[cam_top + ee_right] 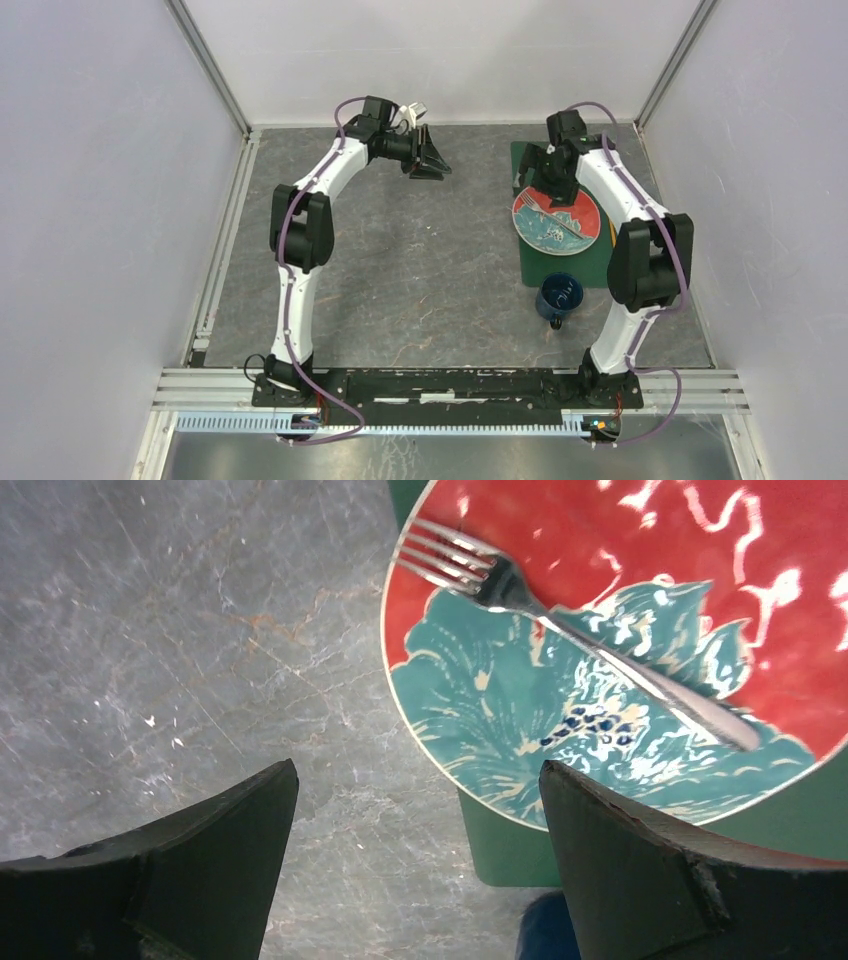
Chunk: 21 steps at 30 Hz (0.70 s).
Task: Set the dinner table for one person
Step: Move the napkin to the center of the board.
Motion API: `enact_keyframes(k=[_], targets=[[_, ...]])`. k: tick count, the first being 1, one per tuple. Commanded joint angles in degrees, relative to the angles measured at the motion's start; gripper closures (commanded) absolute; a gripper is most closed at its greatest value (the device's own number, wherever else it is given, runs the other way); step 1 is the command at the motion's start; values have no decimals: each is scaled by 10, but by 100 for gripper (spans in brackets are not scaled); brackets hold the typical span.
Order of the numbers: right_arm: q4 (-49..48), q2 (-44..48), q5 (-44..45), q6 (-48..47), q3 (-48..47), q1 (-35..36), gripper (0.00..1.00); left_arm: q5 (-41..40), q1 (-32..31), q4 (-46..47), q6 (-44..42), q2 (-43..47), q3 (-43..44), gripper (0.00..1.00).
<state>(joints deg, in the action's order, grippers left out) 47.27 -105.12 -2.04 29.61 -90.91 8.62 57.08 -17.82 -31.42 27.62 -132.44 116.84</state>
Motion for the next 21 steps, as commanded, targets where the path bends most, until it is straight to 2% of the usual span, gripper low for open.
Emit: enact_keyframes(k=[1,10,17,21], targets=[[-4,-12,-2,4,-7,32,2,21,-3,8,15,-17,27,47],[49,-35,58,5,-22,-16,2,18,-3,41,44,-41,25,48],[57,-49,92,3,-53,-70,2,17,-15,201,166,-60,5,52],[54,-63,92,-3,-63,-102,2,32,-34,280,247,-90,45,57]])
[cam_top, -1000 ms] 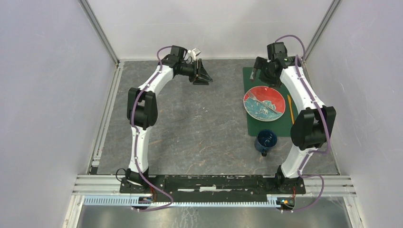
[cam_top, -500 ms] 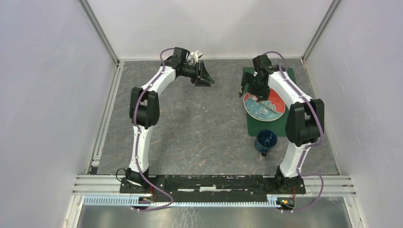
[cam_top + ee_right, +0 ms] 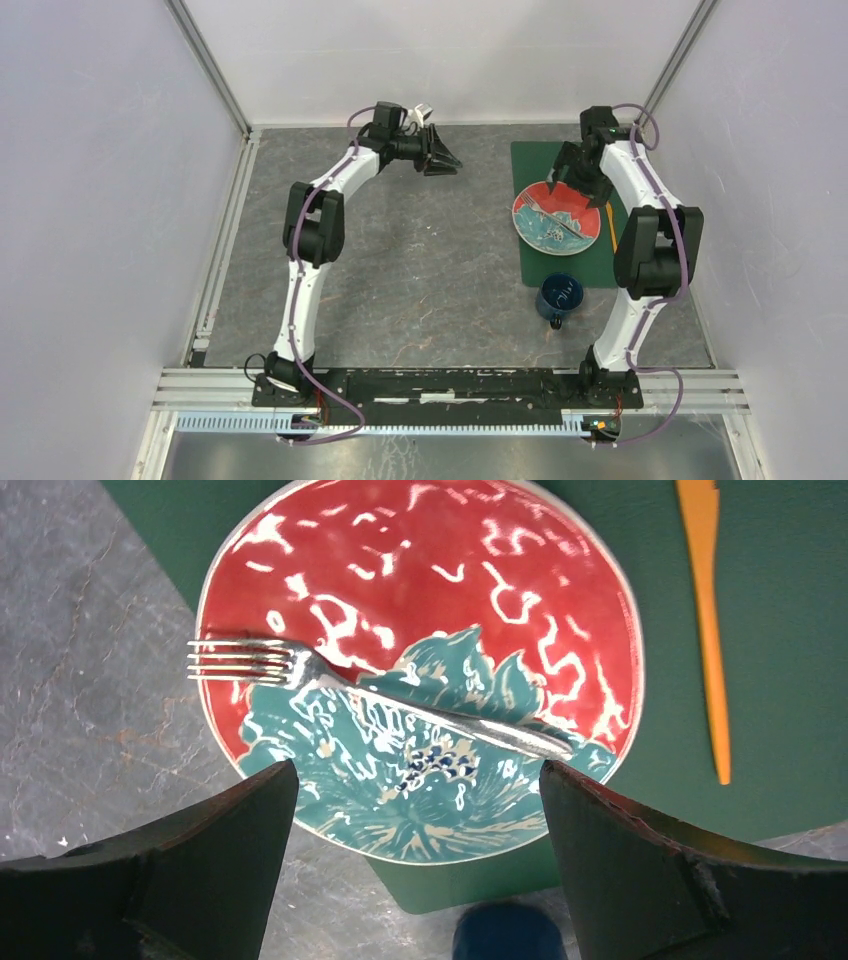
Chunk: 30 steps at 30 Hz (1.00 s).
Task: Set the dinner table for one person
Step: Move the napkin to the center of the board.
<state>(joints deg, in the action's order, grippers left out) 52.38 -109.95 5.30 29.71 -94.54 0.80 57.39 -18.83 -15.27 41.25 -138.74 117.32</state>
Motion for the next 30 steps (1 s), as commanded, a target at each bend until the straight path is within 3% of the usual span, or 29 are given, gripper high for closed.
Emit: enact_keyframes(k=[1,13,21,30], targets=[[0,-15,18,-5,-25,-30,2,30,-32,121,116,-35,54,58],[-39,11,14,-24,47,-121,2,28,-96,95,111,-68,80,61],[-97,56,-17,-38,160,-149,2,19,-98,81,81,-34,31,61],[-193,104,-75,-41,248,-153,2,-4,-88,36,48,-22,32,60]])
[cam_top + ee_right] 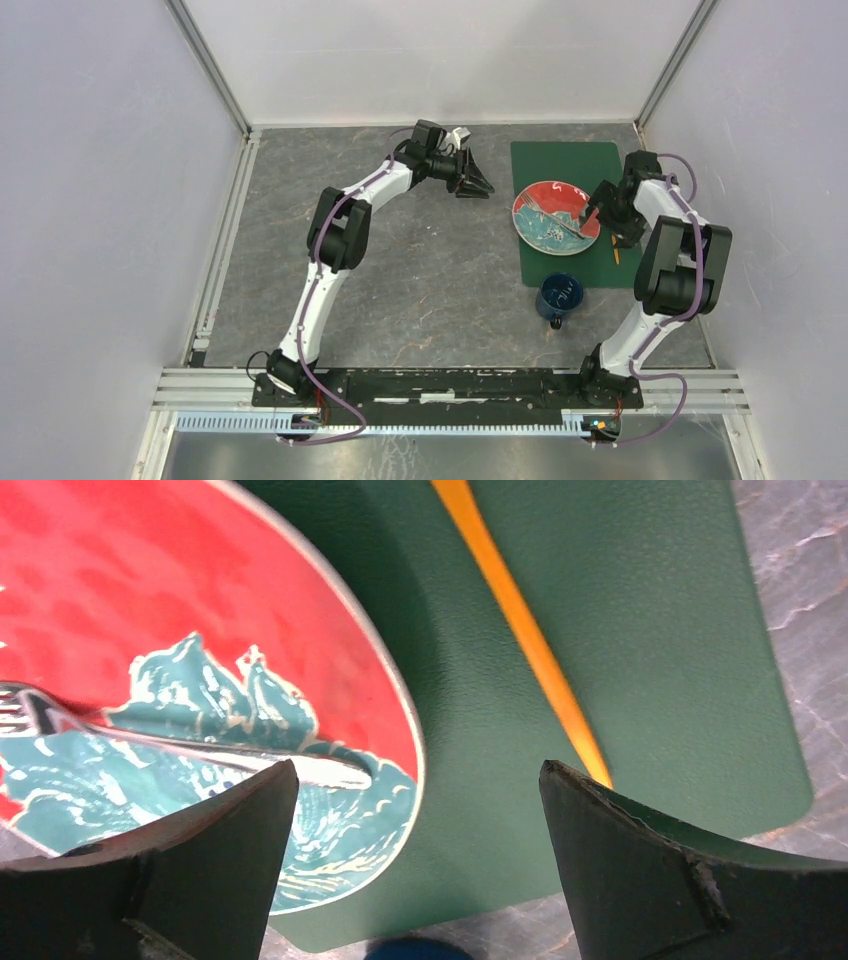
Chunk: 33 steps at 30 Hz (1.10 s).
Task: Set the dinner table for one person
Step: Move the napkin to the center of the board.
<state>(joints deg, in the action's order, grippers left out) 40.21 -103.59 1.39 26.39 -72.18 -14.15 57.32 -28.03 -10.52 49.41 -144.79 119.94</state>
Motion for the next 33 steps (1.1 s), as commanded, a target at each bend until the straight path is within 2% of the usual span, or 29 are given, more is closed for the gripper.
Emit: enact_keyframes(k=[1,7,15,25,31,33], targets=[[-83,47,-48,-5,33,-4,2,-6,4,-14,-37,40,6,60],[-150,62,-82,4,74,-7,7,-18,4,-45,-64,44,5,60],[-241,74,-140,34,147,-31,20,-38,14,-72,-87,52,5,60],[-272,85,-146,35,144,-36,52,-50,19,-87,-98,50,4,60],[-292,83,-150,41,155,-37,58,-49,20,-88,-99,46,5,60],[-300,84,-147,40,161,-38,63,-51,21,-92,-102,47,5,60]])
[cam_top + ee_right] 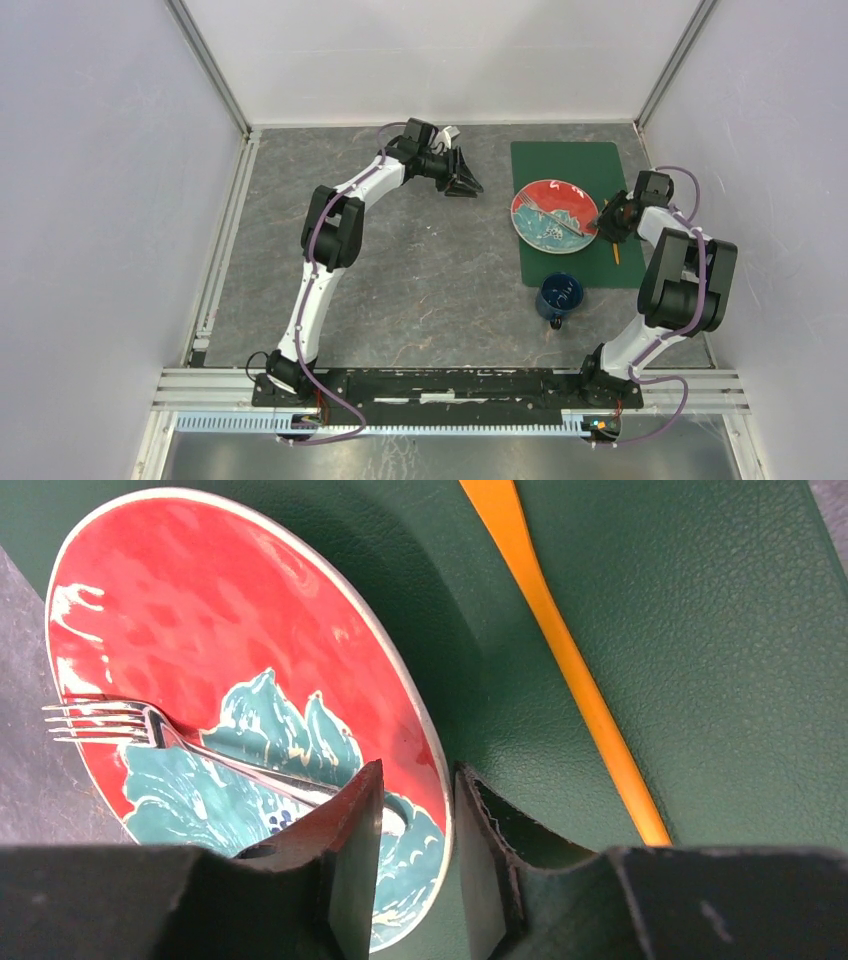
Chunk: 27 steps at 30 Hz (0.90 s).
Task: Set the dinner table for one person
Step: Move the napkin to the center of the board.
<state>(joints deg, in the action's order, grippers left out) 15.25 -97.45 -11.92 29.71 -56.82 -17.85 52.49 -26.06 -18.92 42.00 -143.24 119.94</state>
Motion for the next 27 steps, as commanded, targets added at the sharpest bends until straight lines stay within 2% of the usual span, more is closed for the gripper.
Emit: enact_keyframes(k=[1,3,6,15,21,27], targets=[[-55,22,-13,6,9,-2,66,-3,2,-11,-30,31,5,60],[-59,16,-4,6,9,-5,75,-6,3,-15,-33,33,5,60],[-59,-1,0,13,4,-12,100,-11,4,-16,-34,35,4,60],[-13,-27,39,9,-46,-28,100,-23,8,-42,-52,40,2,60],[71,-44,100,-21,-94,-38,100,-26,10,-42,-49,37,5,60],[101,-35,158,-37,-99,-57,100,-26,10,-42,-49,33,1,60]])
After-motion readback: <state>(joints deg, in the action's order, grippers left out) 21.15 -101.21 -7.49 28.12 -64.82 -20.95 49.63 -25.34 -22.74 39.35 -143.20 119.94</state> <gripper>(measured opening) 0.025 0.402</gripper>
